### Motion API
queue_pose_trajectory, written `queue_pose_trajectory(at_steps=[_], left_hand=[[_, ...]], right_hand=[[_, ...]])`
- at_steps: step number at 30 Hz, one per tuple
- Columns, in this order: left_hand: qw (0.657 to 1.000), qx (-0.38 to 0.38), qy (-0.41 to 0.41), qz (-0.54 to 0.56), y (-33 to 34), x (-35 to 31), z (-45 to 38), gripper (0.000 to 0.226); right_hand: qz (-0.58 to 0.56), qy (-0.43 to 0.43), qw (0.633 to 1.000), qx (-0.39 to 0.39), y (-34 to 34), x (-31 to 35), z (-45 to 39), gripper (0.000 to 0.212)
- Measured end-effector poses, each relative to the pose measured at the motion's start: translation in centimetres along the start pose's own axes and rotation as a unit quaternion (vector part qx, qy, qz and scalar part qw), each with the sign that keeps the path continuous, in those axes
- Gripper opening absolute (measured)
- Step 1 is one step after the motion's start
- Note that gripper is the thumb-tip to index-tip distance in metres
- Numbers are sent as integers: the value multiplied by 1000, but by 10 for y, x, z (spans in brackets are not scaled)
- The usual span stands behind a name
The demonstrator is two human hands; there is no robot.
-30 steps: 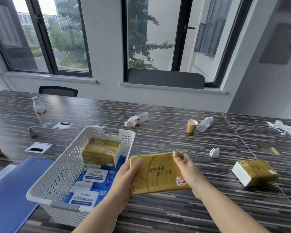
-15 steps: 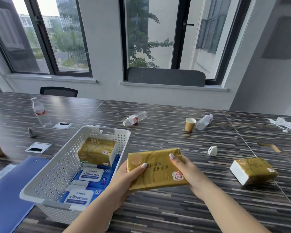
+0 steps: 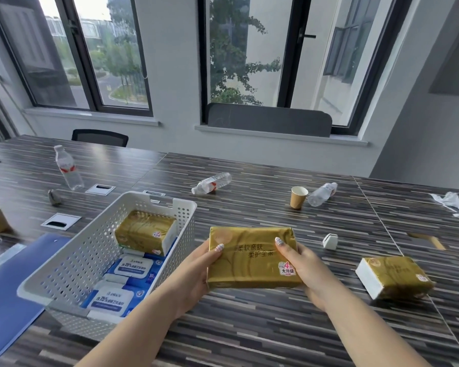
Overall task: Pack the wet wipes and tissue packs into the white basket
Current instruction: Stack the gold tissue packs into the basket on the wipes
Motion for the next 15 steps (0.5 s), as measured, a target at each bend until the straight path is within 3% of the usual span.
queue_pose_trajectory(at_steps=[4,7,9,15], left_hand=[[999,3,-30,-43,-1,5,7,67],[998,-8,-32,-49,-6,2,14,59],[998,-31,-26,-53,-11,-1,19,56],[995,-86,-25,-45,-27,-3,37,57]], right_hand=[[-34,11,998,56,0,-5,-5,77],[-58,15,989,134,-1,-5,-9,102],[-44,-3,984,175,4,-2,-9,97],[-17,-27,979,201,29,2,-14,72]])
Point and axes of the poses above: each hand's wrist, its own z-axis away from the middle knuckle, its own y-axis out of the palm, x = y × z, the point moved 3 cm from there along -z, towards the middle knuckle, and after that the axes turned 9 degrees about z, right-handed, at the moved point
